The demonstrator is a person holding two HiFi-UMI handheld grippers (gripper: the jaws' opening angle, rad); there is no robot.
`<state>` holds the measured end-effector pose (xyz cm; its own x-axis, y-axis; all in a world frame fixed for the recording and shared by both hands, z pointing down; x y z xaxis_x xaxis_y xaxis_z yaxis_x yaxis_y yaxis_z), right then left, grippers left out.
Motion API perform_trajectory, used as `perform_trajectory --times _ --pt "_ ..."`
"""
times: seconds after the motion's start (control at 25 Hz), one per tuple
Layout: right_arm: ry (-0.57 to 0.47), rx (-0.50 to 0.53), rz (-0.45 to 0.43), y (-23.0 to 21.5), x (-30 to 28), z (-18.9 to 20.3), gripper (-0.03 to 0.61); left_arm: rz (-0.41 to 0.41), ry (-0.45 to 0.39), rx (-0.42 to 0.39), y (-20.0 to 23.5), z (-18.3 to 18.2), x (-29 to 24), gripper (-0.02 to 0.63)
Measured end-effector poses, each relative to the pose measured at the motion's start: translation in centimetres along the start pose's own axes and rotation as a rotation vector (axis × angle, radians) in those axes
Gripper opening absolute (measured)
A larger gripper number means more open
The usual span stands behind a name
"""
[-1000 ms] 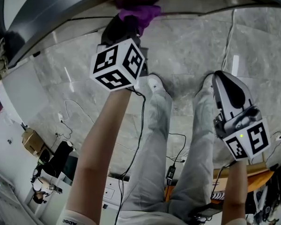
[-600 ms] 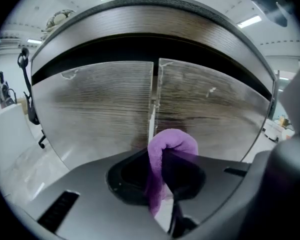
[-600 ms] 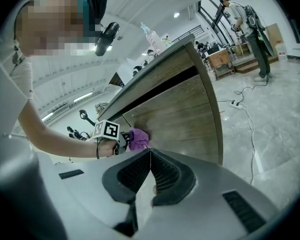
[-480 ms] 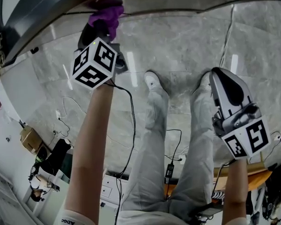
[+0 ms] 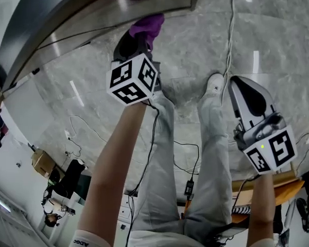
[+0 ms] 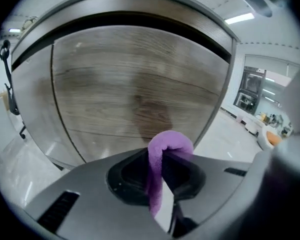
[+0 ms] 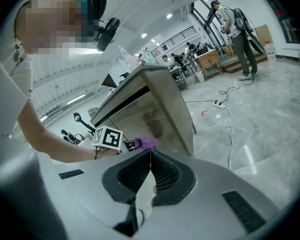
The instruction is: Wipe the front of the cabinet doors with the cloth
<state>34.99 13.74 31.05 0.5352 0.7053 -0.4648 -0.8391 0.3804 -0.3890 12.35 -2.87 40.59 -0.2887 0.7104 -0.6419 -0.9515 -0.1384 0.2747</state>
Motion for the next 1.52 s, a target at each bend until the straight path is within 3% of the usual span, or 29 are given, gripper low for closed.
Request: perform_trajectory --times 0.24,0.56,0.64,0.88,1.16,1.52 --pt "0.003 -0.005 0.059 -2.0 2.5 2.1 0.026 0.112 0.018 0.01 -7.3 1.3 -4.8 0.052" --pt "-0.026 -0.053 0.153 -3.2 2.1 3.6 0.026 0.206 0.088 -0.097 -7.4 0.0 -7.2 0.052" --pt "-0.028 -0.052 0.151 -2.6 0.9 3.7 0.026 0.205 0.1 -0.105 -6.1 -0.2 -7.2 0.052" --pt "-0.035 -0.046 0.129 0.1 -2.8 2.9 0.026 0.169 0.132 -0.028 -1.2 -0.5 -7.0 0.052" --pt "-0.046 -0.038 0.116 2.9 -6.8 2.3 0.026 0.121 0.144 -0.037 5.7 -1.3 -6.1 0.052" --pt "-0.019 -0.024 0.058 6.0 -9.4 3.4 0.026 -0.032 0.12 0.05 15.5 -2.9 -4.7 0.052"
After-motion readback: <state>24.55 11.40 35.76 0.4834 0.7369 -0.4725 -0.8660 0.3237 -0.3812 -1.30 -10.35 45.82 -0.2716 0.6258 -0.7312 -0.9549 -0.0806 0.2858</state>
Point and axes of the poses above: the fingertips, and each gripper's own axes: x backward along the fingers, y to its left, z out of its underside, the point moved 5 cm from there along x, backward along the fingers, and after that the axes turned 11 degrees about x, right-handed, at the moved point
